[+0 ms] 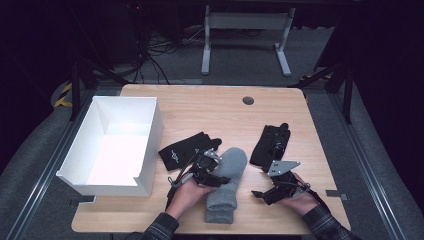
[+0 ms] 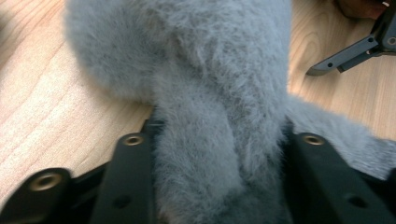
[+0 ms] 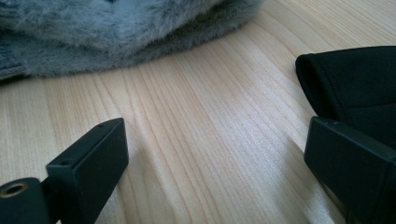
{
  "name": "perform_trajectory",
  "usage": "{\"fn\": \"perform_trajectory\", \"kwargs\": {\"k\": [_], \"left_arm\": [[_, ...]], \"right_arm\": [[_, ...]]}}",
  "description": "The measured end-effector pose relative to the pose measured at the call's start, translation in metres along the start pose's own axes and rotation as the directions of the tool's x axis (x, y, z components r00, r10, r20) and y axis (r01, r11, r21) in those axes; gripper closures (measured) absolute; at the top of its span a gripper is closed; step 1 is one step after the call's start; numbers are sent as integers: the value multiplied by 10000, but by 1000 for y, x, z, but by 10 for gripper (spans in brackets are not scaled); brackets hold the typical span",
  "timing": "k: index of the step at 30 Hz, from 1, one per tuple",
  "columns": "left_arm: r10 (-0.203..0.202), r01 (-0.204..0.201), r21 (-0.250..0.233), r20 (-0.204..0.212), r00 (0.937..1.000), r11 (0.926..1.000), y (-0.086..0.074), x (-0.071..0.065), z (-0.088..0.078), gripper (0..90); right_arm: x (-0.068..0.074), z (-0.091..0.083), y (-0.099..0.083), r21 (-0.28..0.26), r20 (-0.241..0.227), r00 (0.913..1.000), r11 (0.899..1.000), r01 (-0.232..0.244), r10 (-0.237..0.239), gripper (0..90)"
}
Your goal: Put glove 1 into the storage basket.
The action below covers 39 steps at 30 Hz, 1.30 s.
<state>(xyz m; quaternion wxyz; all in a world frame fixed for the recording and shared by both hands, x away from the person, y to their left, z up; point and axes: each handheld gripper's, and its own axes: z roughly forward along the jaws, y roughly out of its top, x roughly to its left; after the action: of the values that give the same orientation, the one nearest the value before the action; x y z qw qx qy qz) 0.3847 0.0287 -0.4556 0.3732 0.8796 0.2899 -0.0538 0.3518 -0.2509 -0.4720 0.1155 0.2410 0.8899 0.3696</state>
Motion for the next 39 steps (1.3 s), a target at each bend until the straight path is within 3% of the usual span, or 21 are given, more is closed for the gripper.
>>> {"fn": "perform_trajectory", "kwargs": {"k": [10,16,26,39], "left_arm": [[16,-16,177,-26,10000,9998,8,-2,-12,675],[71,-71,-9,-231,9997,10000,13,-1,-26,677],[147,-171,-493,-489,9987,9986,29,-2,-60,678],[226,-357,-1070,-1210,9924,9936,55,-6,-116,681]], "right_arm": [[0,0,0,5,-1,10000,10000,-5,5,62],[0,0,0,9,7,10000,10000,-11,11,62],[0,0,0,25,31,10000,10000,-18,18,62],[-1,0,0,6,36,10000,10000,-37,37,62]]}}
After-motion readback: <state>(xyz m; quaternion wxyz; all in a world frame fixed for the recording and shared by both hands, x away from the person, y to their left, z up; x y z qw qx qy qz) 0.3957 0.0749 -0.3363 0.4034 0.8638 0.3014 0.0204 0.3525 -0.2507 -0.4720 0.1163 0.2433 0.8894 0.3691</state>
